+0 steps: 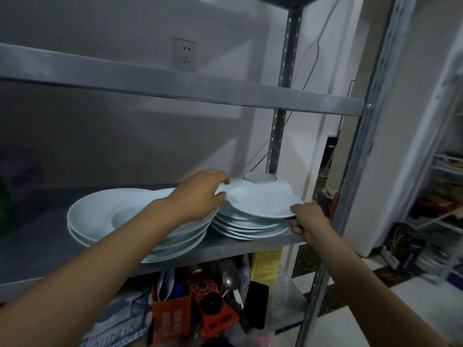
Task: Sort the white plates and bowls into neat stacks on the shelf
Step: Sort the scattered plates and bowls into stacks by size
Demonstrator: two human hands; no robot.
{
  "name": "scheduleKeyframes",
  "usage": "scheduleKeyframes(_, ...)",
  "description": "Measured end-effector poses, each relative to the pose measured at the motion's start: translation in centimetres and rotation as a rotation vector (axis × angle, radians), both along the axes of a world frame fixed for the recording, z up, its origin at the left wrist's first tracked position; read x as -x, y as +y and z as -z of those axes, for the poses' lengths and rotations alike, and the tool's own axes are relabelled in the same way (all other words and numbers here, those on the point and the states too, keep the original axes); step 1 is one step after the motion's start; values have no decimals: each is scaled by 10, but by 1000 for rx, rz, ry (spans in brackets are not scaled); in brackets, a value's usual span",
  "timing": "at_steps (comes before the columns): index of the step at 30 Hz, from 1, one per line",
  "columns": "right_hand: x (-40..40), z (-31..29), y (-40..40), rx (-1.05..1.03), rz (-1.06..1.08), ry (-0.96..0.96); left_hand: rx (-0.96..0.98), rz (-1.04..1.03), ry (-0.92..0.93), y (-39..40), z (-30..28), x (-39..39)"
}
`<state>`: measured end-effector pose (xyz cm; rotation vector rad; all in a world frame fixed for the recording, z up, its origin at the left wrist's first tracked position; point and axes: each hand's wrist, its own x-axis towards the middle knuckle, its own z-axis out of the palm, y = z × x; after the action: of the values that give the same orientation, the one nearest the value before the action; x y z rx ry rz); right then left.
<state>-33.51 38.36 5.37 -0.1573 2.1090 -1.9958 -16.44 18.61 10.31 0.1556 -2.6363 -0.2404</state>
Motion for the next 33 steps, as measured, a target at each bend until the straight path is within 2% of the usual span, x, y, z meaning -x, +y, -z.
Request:
scheduleKeyframes(9,-5,6,-6,-182,-96,180,21,21,-116,27,2,5)
scheduleKeyframes(13,3,1,1,-188,-169,138,11,50,-27,47,0,17)
scheduleKeyframes(16,19,-6,11,-222,-152,134,-7,68,-50,56,3,30)
scheduleKeyframes(20,60,-7,16,-388,4,395,-112,75,-180,58,11,56)
scheduleKeyframes(24,98,-3,10,-593,31,689,-142,30,-172,69,16,80)
scheduleKeyframes(26,114,-1,1,-624,-50,719,-157,7,-146,74,19,89)
scheduleKeyframes(29,133,11,-14,-564,-154,671,-217,30,-129,79,29,97)
scheduleKeyframes(33,149,14,-35,-768,-274,774,-236,-11,-168,82,41,106)
